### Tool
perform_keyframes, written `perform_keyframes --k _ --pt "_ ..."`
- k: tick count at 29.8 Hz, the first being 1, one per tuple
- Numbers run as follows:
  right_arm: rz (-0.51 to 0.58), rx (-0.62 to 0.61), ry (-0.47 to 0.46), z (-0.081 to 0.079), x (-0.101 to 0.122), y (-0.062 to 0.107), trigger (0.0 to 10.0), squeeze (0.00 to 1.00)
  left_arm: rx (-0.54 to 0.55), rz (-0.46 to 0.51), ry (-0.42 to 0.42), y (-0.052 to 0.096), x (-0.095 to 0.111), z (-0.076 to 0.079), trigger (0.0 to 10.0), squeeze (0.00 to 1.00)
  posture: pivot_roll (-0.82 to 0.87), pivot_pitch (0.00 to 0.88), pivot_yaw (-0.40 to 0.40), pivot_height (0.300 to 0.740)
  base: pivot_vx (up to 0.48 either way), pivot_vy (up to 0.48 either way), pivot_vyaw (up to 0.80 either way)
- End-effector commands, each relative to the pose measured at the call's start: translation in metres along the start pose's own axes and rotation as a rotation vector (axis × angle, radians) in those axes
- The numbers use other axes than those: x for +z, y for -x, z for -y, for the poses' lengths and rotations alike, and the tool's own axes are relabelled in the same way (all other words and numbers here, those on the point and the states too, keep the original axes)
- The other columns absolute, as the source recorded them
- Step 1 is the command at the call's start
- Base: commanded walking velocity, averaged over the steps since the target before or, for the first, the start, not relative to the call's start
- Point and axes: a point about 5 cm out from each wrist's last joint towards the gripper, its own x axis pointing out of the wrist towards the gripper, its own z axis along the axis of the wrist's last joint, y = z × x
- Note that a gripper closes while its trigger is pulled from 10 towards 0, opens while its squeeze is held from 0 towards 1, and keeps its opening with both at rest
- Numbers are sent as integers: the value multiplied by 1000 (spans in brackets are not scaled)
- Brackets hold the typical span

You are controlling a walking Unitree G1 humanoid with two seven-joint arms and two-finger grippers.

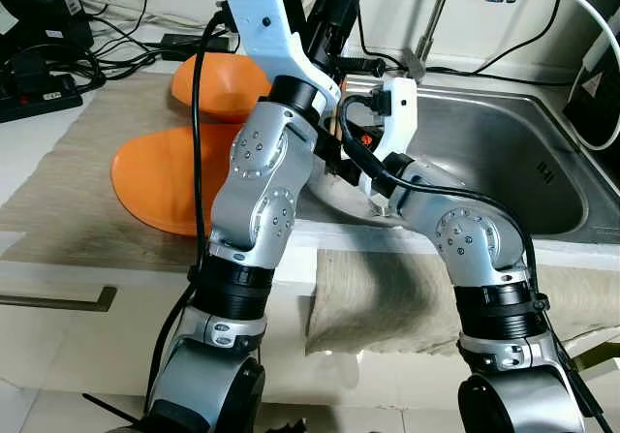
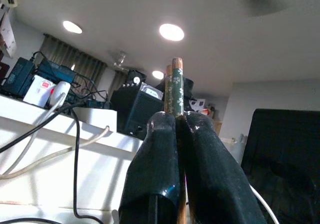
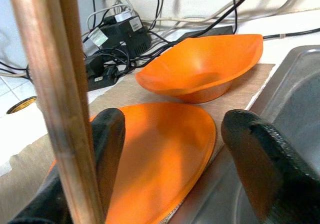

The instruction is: Kitchen organization

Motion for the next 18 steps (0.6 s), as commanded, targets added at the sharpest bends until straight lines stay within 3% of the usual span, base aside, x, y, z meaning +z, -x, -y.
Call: perform_keyframes --k 1,18 --pt "9 -13 21 2 4 -1 0 0 -38 15 81 -2 -2 21 10000 0 18 0 -79 732 0 0 0" --pt "-8 -54 44 8 0 -1 0 0 -59 -44 39 -1 -12 21 10000 0 13 0 -74 732 0 0 0"
